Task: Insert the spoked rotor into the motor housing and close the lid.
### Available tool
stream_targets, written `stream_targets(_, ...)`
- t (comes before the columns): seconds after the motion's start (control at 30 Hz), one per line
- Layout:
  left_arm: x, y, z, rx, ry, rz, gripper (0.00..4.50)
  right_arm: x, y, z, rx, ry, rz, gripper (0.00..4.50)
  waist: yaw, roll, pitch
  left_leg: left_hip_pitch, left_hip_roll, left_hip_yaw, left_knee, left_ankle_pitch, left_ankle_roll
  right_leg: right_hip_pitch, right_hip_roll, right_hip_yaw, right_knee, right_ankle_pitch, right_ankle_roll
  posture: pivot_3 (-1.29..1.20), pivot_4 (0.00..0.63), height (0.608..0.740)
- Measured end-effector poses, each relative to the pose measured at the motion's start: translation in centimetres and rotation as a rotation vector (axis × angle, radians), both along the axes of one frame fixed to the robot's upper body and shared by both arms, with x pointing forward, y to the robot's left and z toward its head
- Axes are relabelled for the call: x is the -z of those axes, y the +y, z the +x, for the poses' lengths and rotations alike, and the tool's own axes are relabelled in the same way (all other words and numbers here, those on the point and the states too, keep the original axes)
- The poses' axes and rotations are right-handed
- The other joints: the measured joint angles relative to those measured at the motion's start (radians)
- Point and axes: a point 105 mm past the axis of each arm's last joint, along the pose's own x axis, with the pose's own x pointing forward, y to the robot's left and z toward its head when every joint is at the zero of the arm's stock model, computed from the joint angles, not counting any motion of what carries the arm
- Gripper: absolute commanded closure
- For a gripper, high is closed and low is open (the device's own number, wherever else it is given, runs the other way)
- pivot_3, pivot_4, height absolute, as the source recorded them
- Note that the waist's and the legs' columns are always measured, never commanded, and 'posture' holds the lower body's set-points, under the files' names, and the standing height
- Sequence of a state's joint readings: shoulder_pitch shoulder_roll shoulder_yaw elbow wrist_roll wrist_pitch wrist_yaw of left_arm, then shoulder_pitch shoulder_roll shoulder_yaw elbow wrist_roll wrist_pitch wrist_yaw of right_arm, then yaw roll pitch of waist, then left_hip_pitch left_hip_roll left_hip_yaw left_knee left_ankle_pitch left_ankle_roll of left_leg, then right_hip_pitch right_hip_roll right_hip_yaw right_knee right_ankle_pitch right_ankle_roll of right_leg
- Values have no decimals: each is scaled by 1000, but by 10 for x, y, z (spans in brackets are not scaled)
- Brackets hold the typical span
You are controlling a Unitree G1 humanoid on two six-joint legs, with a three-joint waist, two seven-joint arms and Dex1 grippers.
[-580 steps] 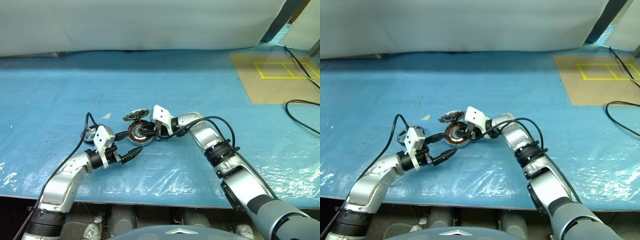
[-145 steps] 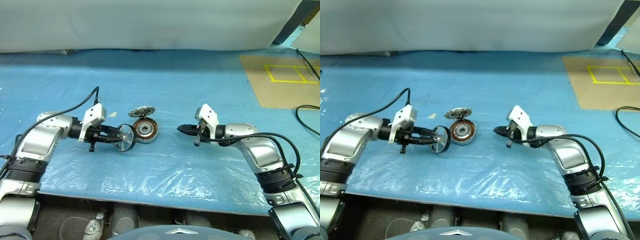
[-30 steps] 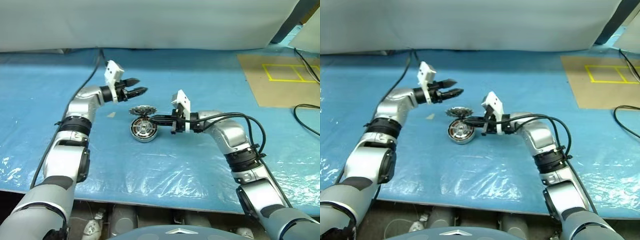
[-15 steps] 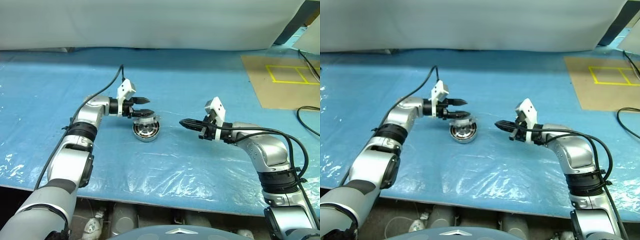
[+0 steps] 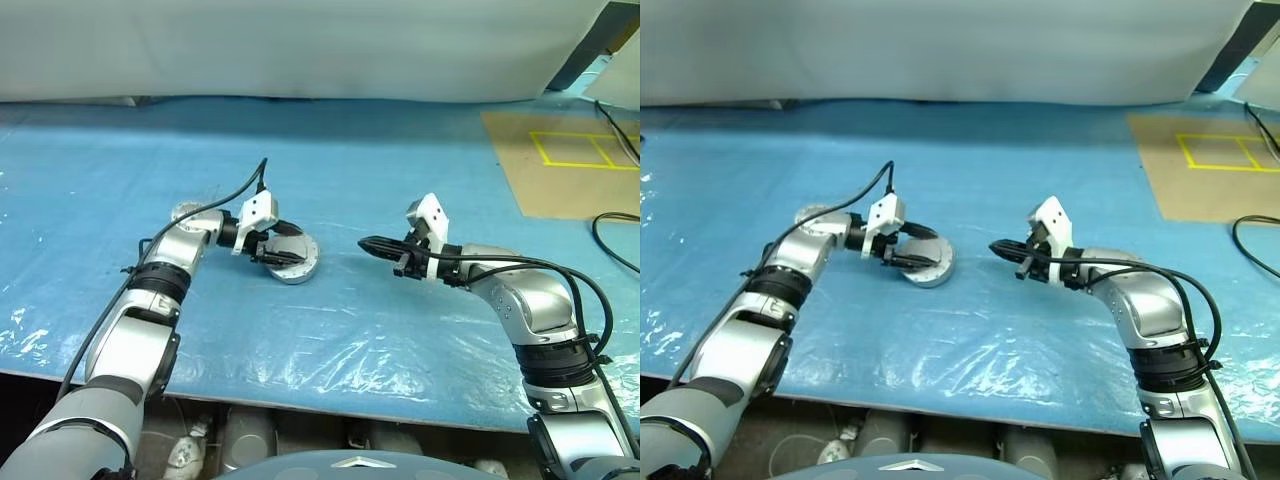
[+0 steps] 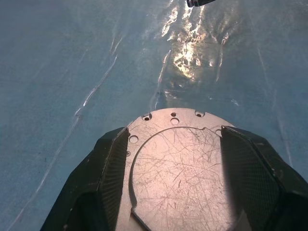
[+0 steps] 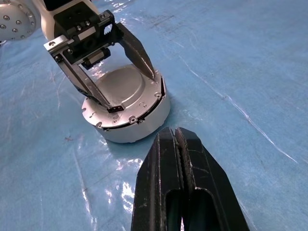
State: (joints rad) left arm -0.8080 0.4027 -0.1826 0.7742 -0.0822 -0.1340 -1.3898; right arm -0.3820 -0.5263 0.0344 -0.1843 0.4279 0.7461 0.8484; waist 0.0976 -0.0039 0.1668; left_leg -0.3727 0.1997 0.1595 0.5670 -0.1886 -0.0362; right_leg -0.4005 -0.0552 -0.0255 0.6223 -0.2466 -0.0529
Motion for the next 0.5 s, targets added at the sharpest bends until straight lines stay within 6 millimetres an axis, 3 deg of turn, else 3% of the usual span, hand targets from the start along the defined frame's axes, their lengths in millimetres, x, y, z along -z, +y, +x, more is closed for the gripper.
stream_targets(0.27, -7, 0, -8, -30, 43, -97, 1281, -15, 15, 0, -75, -25, 40, 4500, -1, 0, 0, -2, 0, 1, -2, 0, 0, -2, 0, 1, 0, 0, -1, 0, 150, 740)
stream_targets(0.43, -49, -3, -14, -70, -23, -257, 1281, -28, 32, 0, -145, -61, 49, 4500, -3, 0, 0, -6, 1, 2, -2, 0, 0, -7, 0, 0, 0, 2, 3, 0, 150, 740)
stream_targets(0.5, -63, -2, -18, -84, -40, -305, 1255, -28, 38, -1, -171, -62, 49, 4107, -4, 0, 0, -6, 1, 2, -2, 0, 0, -7, 0, 0, 0, 2, 3, 0, 150, 740)
